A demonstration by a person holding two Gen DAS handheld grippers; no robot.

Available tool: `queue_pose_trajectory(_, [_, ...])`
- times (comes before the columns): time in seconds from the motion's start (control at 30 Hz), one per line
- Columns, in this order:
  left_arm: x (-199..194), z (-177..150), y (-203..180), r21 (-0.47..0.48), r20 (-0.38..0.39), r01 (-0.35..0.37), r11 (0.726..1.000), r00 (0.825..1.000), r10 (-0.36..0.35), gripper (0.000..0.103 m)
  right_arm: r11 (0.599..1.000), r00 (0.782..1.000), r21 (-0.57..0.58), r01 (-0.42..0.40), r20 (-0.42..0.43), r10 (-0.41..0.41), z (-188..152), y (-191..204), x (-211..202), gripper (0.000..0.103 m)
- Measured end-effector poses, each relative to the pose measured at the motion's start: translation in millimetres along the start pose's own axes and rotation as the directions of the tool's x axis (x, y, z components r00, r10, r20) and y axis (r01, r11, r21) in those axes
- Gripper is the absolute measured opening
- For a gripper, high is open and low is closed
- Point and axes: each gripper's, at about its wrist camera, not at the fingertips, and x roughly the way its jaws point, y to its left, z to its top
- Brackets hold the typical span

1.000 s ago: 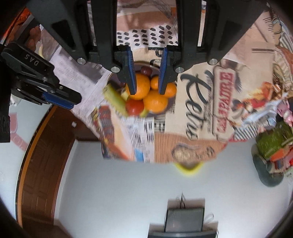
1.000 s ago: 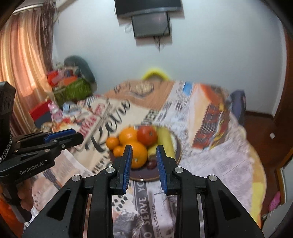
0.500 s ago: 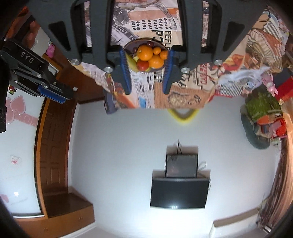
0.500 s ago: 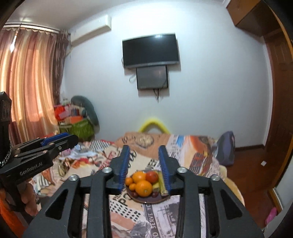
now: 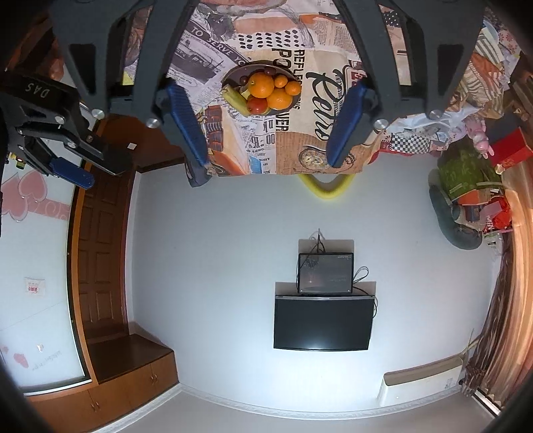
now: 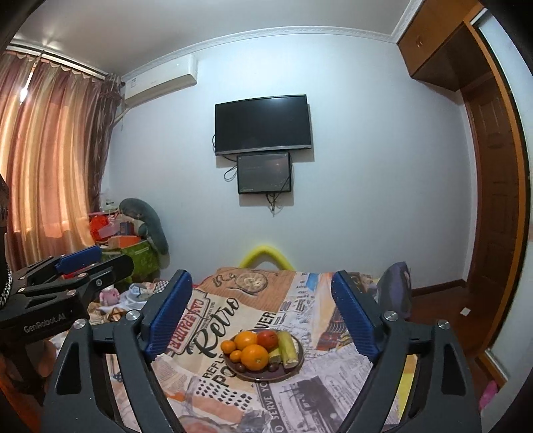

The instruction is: Organize fruits

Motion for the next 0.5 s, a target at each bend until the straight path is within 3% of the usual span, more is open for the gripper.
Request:
queue_pose_trajectory(0.23, [-6.6, -2.4, -3.9, 0.006, 0.018, -0.014, 1.000, 1.000, 0.014, 0.094, 0.999, 0.999, -0.010, 0.036, 0.004, -0.036, -2.8, 1.1, -4.2, 0.099])
queue_pose_trajectory(0.5, [-6.6, -5.9, -2.0, -0.006, 0.015, -0.009, 1.000, 1.000, 0.009, 0.097, 0.998, 0.998, -0.006, 0.057, 0.001, -0.057, -7.4, -0.4, -9.6, 0.103])
